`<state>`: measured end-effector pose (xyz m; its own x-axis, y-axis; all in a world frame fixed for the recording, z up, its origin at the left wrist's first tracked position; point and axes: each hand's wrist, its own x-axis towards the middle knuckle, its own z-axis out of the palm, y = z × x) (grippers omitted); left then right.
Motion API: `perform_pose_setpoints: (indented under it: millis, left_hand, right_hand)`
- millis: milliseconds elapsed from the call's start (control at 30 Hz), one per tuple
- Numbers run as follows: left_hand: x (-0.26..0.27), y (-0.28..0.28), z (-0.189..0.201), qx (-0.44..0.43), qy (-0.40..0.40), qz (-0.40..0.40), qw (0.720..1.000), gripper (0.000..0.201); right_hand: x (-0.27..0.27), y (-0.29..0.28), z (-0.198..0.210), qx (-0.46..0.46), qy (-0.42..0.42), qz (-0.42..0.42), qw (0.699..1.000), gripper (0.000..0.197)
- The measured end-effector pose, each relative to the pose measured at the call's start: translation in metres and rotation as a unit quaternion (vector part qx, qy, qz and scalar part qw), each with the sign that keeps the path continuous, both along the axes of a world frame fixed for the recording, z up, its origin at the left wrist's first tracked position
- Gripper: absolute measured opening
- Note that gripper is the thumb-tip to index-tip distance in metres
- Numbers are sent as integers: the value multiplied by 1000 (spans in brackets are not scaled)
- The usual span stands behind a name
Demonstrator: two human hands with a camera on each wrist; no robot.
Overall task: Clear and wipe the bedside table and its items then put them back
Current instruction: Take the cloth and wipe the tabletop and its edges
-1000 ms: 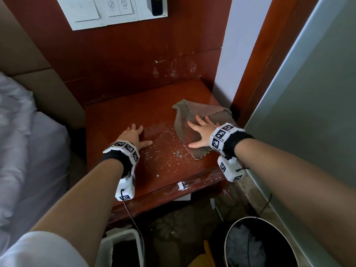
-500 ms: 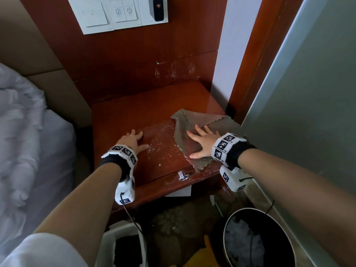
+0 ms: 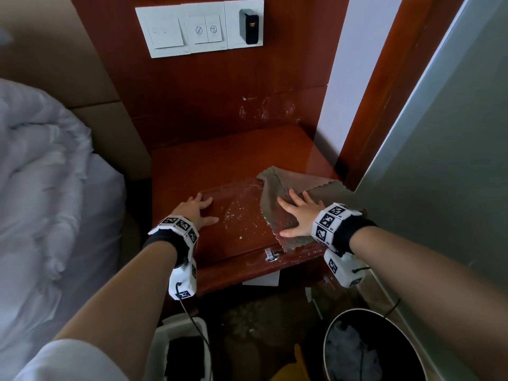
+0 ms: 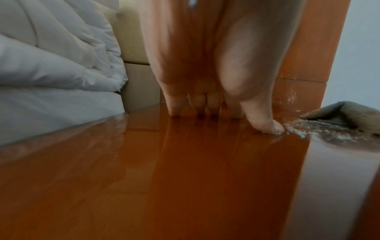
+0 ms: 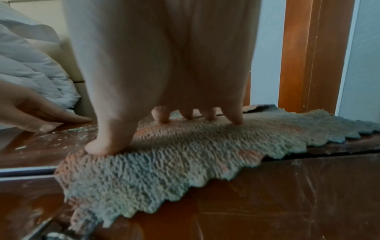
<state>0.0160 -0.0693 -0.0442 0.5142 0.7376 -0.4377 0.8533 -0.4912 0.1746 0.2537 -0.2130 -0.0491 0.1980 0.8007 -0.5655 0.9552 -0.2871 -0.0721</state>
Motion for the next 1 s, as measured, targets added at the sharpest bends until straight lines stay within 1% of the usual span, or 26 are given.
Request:
perform_pose_setpoints:
  millis: [333, 633, 800, 1000]
  left_hand:
    - [9, 26, -8, -6, 3, 10, 1000, 80]
    - [12, 38, -15, -14, -7, 18, 1000, 82]
    - [12, 41, -17, -17, -10, 20, 1000, 82]
    - [12, 39, -18, -12, -7, 17, 1000, 81]
  right_hand:
    - [1, 38, 1, -2, 8, 10, 1000, 93]
    - [2, 76, 4, 5, 6, 15, 1000, 94]
    - [3, 82, 4, 7, 8, 13, 1000, 95]
    - [0, 78, 3, 15, 2, 9, 1000, 92]
